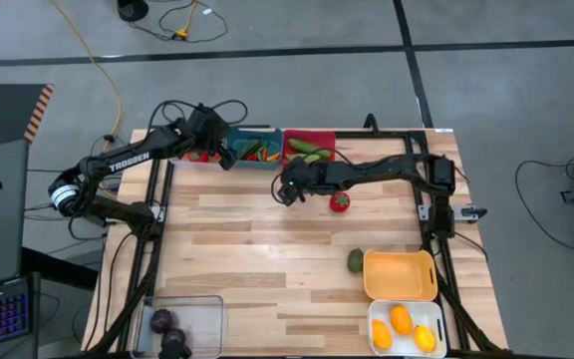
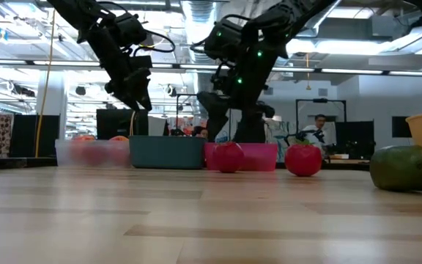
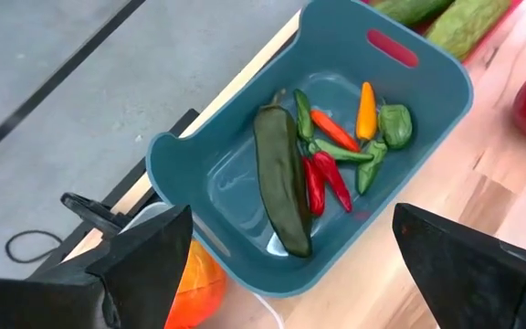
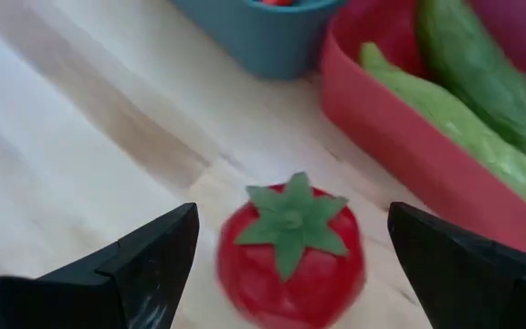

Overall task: Sort produce into baskets
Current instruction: Put the red tomato into the top transparent bin

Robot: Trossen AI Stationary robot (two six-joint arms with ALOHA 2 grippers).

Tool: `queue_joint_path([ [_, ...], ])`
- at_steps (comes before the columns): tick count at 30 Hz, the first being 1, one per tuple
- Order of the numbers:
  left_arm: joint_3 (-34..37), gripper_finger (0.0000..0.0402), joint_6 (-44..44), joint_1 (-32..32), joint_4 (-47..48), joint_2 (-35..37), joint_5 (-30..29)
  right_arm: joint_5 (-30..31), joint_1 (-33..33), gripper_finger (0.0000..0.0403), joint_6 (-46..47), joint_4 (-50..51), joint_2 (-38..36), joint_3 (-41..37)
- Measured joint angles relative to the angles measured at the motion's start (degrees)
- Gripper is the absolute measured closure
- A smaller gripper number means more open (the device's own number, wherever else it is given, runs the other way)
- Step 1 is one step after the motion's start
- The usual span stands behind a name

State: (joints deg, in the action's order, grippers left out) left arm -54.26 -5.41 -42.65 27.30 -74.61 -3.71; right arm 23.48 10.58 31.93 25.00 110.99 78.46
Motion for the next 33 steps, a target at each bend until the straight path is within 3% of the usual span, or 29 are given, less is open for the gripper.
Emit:
queue_joint_path([
  [17,0.00,0.0036,0.02,0.46,0.19,0.00,-0.08,0.77,-0.74,0.0021,3.70,0.89,6.00,0.02],
  [26,0.00,0.0036,0.02,0.46,0.20,0.00,-0.03,0.10,-0.76,0.0086,4.71,1.05,6.23,0.00],
  [33,0.00,0.0036,-3.93,0.67,-0.56,0.00,2.79,-7.27,-0.62,0.0077,3.38,0.64,4.04,0.13],
])
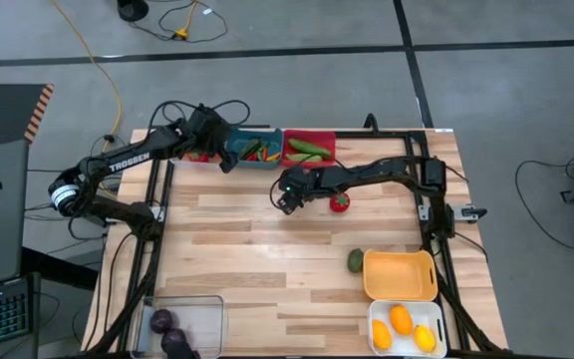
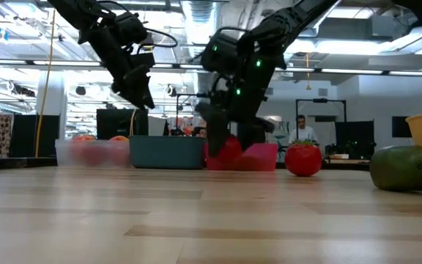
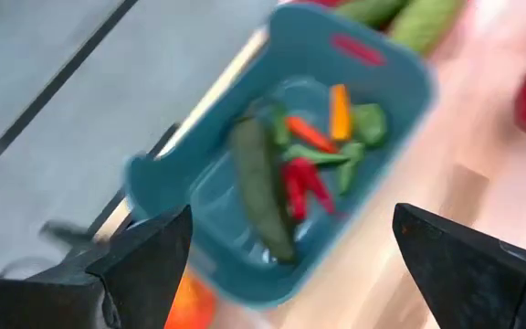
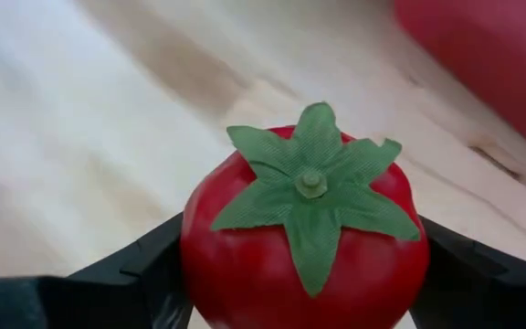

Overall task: Sort produce into baskets
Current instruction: Put the red tomato into the top transparent bin

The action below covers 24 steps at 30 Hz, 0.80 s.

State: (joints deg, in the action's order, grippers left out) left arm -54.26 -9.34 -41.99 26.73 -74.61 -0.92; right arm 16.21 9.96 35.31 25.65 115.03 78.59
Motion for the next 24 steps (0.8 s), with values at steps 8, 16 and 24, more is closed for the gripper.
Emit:
queue_joint_path([
  [8,0.00,0.0036,-9.69,4.42,-1.32,0.09,13.98,-13.93,1.79,0.0075,-6.88,-2.32,-6.02,0.66],
  [16,0.00,0.0036,-17.63,13.10,-4.45,0.13,16.48,-32.36,6.01,0.0073,-8.26,-3.52,-13.06,0.68],
  [24,0.00,0.0036,-20.07,21.87,-17.36,0.13,9.80,-44.76,7.88,0.0072,-1.88,-5.29,-15.13,0.63],
])
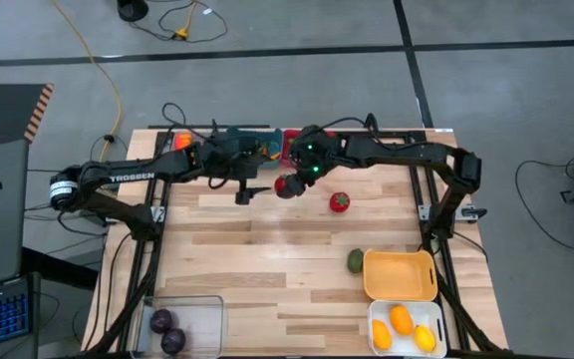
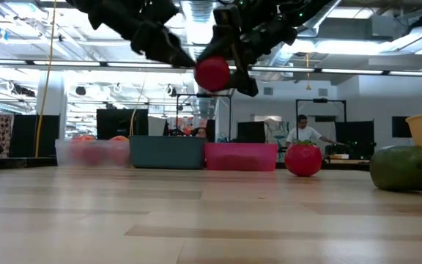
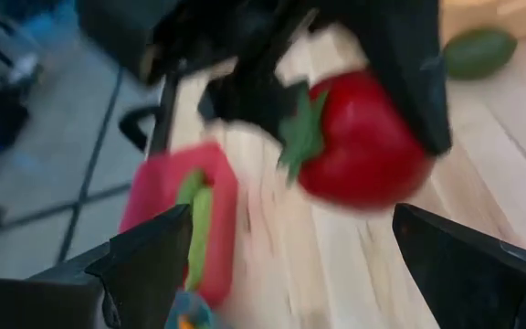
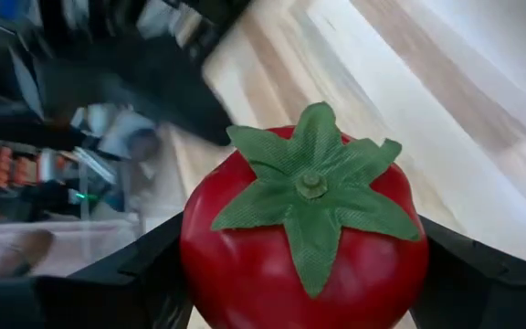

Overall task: Sort produce into baskets
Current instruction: Put the red tomato into the top transparent bin

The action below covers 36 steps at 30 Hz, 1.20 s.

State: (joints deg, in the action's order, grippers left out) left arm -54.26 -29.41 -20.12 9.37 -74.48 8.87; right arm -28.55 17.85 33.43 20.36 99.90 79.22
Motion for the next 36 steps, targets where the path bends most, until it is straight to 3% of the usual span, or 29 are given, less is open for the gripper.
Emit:
queue_joint_path([
  [17,0.00,0.0036,-0.37,5.73,-2.66,0.10,-0.43,-5.75,0.00,0.0072,3.73,-4.28,-0.09,-0.11],
  [36,0.02,0.0036,-0.06,7.06,-5.49,-0.02,-1.27,-5.89,-0.17,0.0072,5.77,-13.30,-0.09,0.04],
])
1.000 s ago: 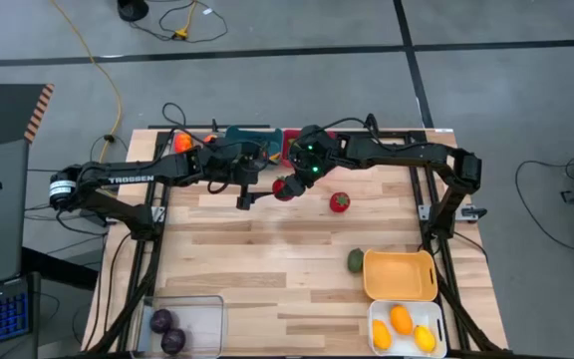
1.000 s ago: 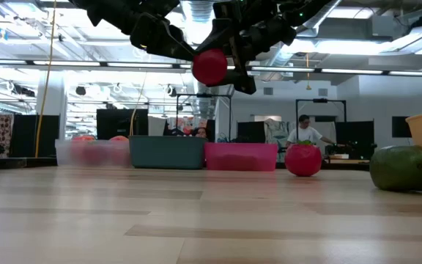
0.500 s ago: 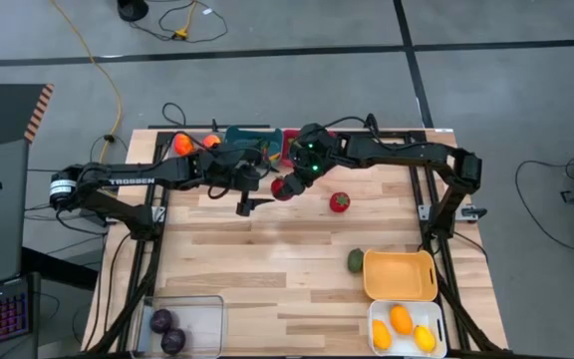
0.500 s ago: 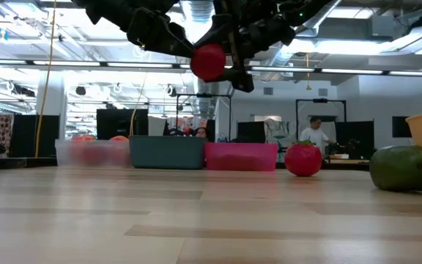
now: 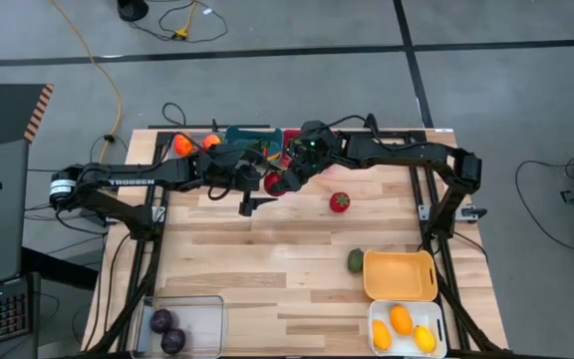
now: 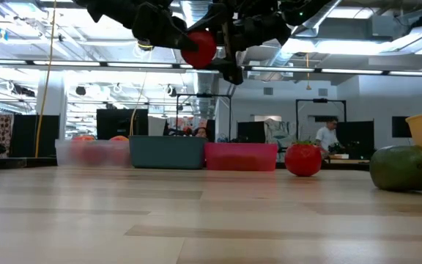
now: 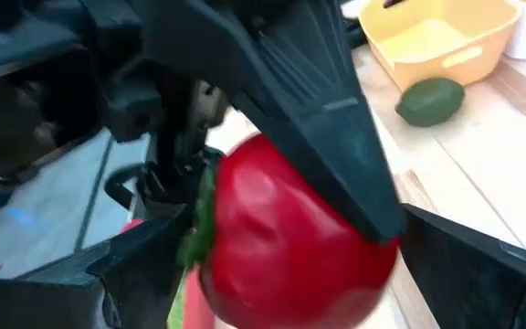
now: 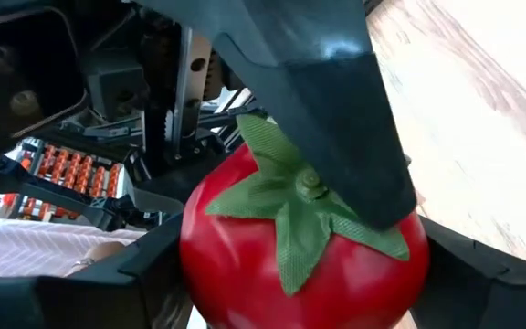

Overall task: Sort produce into baskets
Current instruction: Put the red tomato into the top transparent bin

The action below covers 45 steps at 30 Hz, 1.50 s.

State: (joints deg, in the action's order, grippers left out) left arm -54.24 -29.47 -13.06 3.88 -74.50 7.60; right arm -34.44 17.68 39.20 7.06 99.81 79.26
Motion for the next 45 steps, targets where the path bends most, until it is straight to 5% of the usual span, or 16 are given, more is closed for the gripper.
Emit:
queue_joint_path([
  [16,0.00,0.0142,-0.80,0.00,-1.71,0.02,-0.83,0.05,0.02,0.0049,-0.09,0.16,0.00,-0.01],
  [32,0.00,0.0124,-0.73,-0.02,-1.62,0.02,-1.03,0.11,-0.20,0.0026,-3.38,0.18,0.02,-0.02],
  [37,0.00,0.0124,-0.77,-0.04,-1.43,0.02,-1.24,7.65,-1.74,0.0009,-0.45,0.34,0.02,-0.02],
  [45,-0.02,0.0124,0.22,-0.03,1.46,0.02,-5.74,7.19,-0.92,0.0007,-3.08,2.34,0.05,-0.02],
])
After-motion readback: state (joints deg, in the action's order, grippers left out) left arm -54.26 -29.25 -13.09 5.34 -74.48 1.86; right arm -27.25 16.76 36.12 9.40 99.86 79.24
